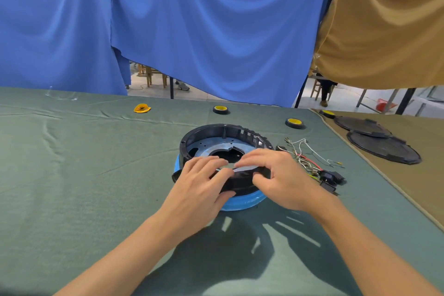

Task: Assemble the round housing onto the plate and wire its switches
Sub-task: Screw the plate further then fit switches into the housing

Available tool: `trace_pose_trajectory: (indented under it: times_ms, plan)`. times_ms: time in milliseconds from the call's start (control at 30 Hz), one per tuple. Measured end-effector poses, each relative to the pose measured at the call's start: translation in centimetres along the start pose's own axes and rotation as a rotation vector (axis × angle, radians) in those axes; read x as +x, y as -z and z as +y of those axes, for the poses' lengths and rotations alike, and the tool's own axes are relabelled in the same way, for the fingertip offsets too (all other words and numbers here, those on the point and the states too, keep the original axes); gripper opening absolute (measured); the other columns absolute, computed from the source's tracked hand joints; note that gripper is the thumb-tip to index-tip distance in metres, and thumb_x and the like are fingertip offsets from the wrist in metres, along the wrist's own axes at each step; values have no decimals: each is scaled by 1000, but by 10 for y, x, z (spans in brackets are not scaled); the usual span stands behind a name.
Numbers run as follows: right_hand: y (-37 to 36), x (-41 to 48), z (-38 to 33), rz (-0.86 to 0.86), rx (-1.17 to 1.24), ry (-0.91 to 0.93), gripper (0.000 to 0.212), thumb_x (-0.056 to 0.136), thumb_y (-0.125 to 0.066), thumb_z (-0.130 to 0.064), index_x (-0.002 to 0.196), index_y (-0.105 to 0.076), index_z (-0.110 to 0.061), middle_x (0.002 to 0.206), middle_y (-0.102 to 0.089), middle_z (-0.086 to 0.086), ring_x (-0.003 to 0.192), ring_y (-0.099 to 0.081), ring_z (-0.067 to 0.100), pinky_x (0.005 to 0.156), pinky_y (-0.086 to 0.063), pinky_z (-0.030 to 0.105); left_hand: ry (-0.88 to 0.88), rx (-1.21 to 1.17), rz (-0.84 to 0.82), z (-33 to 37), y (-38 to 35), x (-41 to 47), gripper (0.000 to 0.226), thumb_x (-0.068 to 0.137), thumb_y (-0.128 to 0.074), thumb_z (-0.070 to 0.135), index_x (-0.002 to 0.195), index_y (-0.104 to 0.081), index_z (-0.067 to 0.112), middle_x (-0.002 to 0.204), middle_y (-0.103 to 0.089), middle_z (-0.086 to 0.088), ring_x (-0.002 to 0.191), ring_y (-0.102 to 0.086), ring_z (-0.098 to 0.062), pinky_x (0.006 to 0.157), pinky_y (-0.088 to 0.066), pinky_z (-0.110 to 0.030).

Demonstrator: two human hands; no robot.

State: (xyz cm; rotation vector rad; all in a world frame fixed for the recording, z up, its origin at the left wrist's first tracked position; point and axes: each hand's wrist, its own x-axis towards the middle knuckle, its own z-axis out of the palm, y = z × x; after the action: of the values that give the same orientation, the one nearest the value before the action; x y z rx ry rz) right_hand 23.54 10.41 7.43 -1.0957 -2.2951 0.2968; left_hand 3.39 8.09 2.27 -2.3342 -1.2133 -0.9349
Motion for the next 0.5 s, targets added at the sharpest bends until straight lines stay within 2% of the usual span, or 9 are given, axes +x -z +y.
trace_pose_trajectory:
  times_ms: [100,167,233,300,367,500]
  plan:
    - [5,-10,23,244,77,-192,32,81,-56,0,93,-77,-20,91,-72,-13,83,-62,-1,79,-44,11,-11,-71,25,-4,-10,0,27,78,-83,18,101,-73,9,104,-73,-2,99,-70,-25,90,-53,-38]
    - [9,-15,46,387,27,-357,30,81,-56,1,85,-77,-20,82,-73,-8,76,-64,6,77,-47,21,-3,-102,72,-5,-13,0,23,80,-76,22,98,-75,9,102,-75,0,97,-71,-21,90,-48,-33]
    - [14,-18,69,482,-54,-508,28,82,-56,0,82,-77,-19,80,-73,-2,81,-63,18,80,-46,28,16,-143,102,-5,-16,1,21,78,-77,22,94,-75,7,99,-76,1,93,-72,-20,89,-45,-32]
    - [16,-17,87,444,-132,-625,26,85,-55,-5,88,-76,-20,89,-74,2,91,-62,23,81,-46,30,37,-163,111,-3,-18,1,21,77,-83,18,91,-74,6,96,-75,0,91,-71,-21,89,-44,-31]
    - [12,-14,101,301,-250,-655,27,87,-54,-9,96,-76,-21,99,-73,3,97,-61,24,84,-50,34,38,-157,110,-4,-19,1,22,77,-82,18,93,-72,6,96,-74,0,91,-70,-21,90,-43,-31]
    - [5,-3,113,176,-402,-665,24,90,-55,-16,99,-76,-22,103,-71,6,99,-61,27,80,-53,37,-11,-103,87,-7,-21,-4,33,84,-76,34,101,-68,8,101,-71,0,99,-62,-16,93,-41,-32]
